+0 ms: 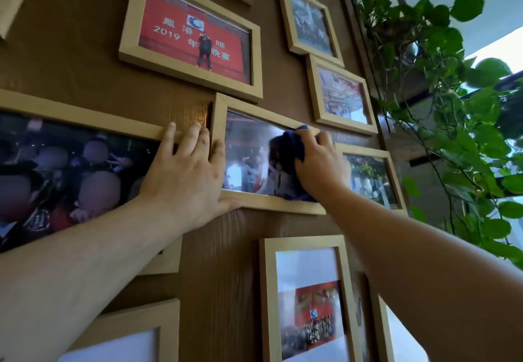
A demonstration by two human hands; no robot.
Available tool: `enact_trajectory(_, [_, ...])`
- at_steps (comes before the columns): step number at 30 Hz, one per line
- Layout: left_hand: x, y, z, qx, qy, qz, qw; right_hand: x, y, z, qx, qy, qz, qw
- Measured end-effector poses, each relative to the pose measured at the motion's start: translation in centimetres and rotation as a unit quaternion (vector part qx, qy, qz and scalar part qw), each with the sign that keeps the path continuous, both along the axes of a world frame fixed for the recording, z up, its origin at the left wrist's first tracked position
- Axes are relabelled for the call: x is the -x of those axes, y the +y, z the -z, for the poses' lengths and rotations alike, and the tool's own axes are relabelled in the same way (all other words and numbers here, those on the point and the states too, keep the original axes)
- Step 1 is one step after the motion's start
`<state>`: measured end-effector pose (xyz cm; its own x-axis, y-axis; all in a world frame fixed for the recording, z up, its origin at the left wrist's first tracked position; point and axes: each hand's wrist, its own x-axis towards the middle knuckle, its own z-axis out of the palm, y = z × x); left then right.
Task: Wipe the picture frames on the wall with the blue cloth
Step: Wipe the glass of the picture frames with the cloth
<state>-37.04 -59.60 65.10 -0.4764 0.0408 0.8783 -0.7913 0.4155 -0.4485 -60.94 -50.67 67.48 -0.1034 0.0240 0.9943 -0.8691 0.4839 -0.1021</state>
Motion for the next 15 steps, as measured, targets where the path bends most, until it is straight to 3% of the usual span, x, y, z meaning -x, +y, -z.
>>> enact_trajectory(2, [0.2, 0.0, 0.1, 0.004, 0.003, 0.003, 1.000, 1.0, 0.6, 0.3, 0.006, -0.043, 0.023, 0.999])
enact_trajectory(5, [0.4, -0.1, 0.0, 0.007, 0.004, 0.004, 1.000, 0.2, 0.5, 0.6, -0.009, -0.038, 0.007, 0.999])
enact_trajectory(11, [0.3, 0.0, -0.2, 0.007, 0.002, 0.013, 1.000, -5.5, -1.1, 1.9, -0.128, 0.121, -0.137, 0.975])
enact_trajectory(15, [0.4, -0.2, -0.1, 0.007, 0.007, 0.020, 1.000, -6.5, -1.0, 2.8, -0.166, 0.195, -0.109, 0.960])
